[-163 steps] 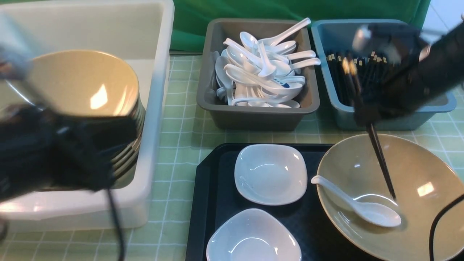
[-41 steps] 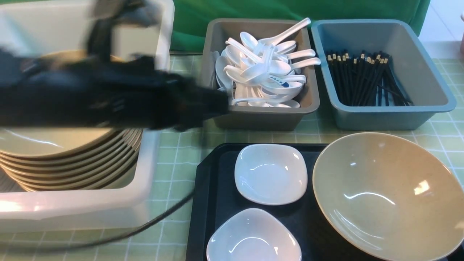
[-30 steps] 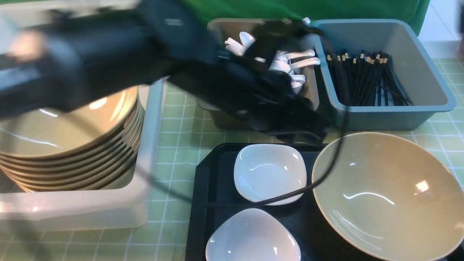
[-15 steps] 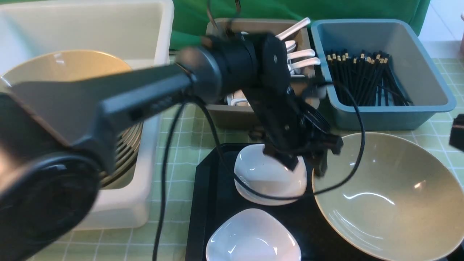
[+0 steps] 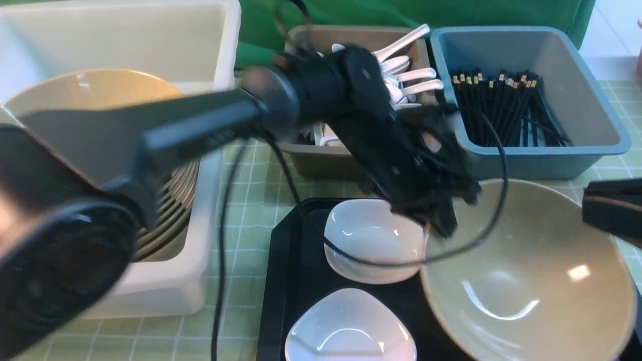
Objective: On green table put chopsticks spoon bowls plates into blue grey white boxes.
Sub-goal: 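Grasp the large bowl on the tray by its rim, then place the tan bowl onto the bowl stack in the left bin with the left gripper, then grasp the small white bowl on the black tray by its rim with the left gripper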
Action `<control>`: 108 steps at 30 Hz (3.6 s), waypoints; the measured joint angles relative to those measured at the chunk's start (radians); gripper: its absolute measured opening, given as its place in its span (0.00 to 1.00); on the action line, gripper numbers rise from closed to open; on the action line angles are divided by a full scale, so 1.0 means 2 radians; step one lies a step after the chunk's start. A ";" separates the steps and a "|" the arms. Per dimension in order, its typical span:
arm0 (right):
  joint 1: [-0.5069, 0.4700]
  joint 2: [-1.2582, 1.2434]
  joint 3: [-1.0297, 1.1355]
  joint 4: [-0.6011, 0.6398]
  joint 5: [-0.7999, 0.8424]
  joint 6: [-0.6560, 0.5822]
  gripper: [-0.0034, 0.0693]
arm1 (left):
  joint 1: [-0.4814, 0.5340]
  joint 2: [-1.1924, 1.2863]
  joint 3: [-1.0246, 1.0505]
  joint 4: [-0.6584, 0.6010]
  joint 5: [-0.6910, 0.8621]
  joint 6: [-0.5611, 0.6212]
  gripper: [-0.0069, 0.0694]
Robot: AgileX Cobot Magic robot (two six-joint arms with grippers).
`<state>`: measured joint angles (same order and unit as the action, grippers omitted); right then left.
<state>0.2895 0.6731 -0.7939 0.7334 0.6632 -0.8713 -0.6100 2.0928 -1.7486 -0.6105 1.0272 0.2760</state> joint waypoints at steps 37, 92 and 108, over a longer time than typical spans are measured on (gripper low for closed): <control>0.090 0.198 -0.118 0.022 0.037 -0.035 0.11 | 0.622 -0.427 0.312 0.026 0.033 -0.063 0.15; 0.090 0.198 -0.121 0.031 0.064 -0.022 0.13 | 0.110 -0.106 0.248 -0.049 -0.139 0.011 0.80; 0.090 0.198 -0.121 0.033 0.066 -0.022 0.15 | 0.110 -0.051 0.245 -0.114 -0.162 0.078 0.62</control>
<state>0.4687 1.0684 -1.0362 0.7997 0.7956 -0.9153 -0.3891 1.9913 -1.2590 -0.8391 0.7032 0.4317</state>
